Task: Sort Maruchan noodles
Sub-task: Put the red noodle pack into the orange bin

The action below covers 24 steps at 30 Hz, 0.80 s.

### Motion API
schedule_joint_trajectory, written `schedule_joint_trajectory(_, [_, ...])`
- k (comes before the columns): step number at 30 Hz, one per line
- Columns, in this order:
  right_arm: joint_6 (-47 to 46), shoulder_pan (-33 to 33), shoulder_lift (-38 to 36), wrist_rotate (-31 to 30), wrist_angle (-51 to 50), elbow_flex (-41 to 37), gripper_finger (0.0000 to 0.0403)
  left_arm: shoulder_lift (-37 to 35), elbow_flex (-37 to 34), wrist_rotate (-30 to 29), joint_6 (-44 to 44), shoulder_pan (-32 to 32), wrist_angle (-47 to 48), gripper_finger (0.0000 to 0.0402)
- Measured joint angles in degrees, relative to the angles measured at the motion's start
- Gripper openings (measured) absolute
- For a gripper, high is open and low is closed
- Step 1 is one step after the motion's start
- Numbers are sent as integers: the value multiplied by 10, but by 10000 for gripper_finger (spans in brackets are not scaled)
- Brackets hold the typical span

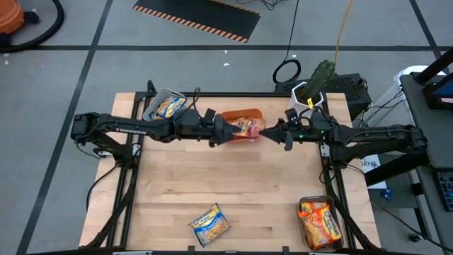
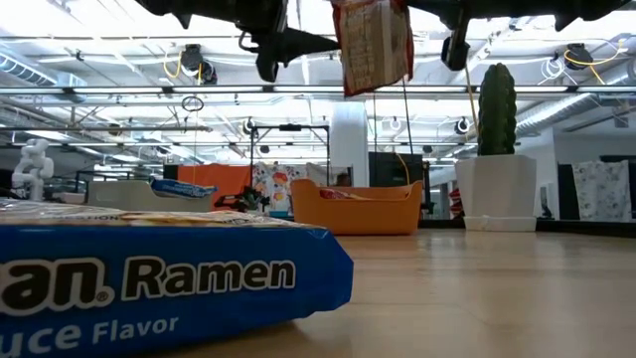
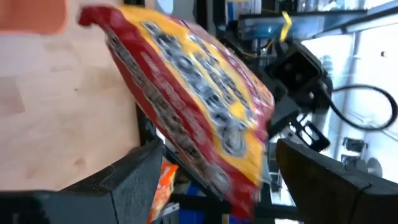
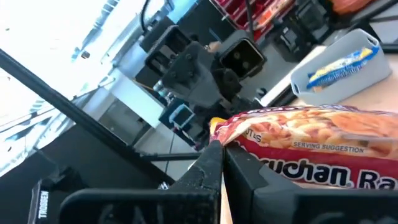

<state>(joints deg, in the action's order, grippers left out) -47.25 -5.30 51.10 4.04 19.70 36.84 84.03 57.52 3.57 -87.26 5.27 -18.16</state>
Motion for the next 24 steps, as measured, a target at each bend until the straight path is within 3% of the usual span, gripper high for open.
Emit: schedule_joint_trajectory(24, [32, 0, 73, -12, 128, 0, 0, 1, 0, -6, -35, 18, -40, 317])
